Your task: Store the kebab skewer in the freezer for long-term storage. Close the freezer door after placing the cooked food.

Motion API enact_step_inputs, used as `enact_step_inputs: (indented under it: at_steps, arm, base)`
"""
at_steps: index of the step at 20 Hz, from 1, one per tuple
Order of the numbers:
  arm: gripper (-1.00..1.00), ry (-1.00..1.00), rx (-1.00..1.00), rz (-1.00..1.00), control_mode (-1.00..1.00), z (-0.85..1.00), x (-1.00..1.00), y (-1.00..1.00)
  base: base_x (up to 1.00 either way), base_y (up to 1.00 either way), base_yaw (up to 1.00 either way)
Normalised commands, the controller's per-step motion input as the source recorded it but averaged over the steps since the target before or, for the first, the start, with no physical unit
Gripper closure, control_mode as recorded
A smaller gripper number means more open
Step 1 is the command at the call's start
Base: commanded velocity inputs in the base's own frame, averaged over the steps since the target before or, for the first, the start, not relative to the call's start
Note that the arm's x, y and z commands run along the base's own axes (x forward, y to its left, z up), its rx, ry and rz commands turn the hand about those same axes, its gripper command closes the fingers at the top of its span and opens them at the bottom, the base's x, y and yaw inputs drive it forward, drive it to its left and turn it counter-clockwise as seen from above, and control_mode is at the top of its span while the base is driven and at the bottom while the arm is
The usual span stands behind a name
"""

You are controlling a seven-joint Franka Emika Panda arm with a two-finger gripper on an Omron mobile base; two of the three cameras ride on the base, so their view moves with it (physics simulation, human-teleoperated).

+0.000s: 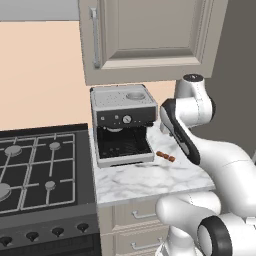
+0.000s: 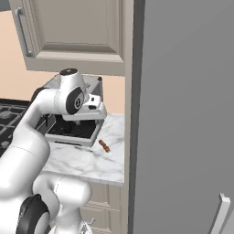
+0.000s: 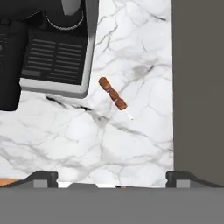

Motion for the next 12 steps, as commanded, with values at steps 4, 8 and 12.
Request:
enact_step_inputs:
  at_steps: [4, 8, 12]
  arm:
    - [-1.0, 0.1, -0.07, 0.1, -1.0, -0.51, 0.0, -0.14]
    - [-1.0, 0.09, -0.06, 0.15, -1.0, -0.59, 0.0, -0.13]
    - [-1.0, 0.1, 0.01, 0.08, -1.0, -0.37, 0.0, -0.06]
  base:
    - [0.0, 0.0, 0.0]
    - [0.0, 0.0, 0.0]
    - [0.0, 0.0, 0.0]
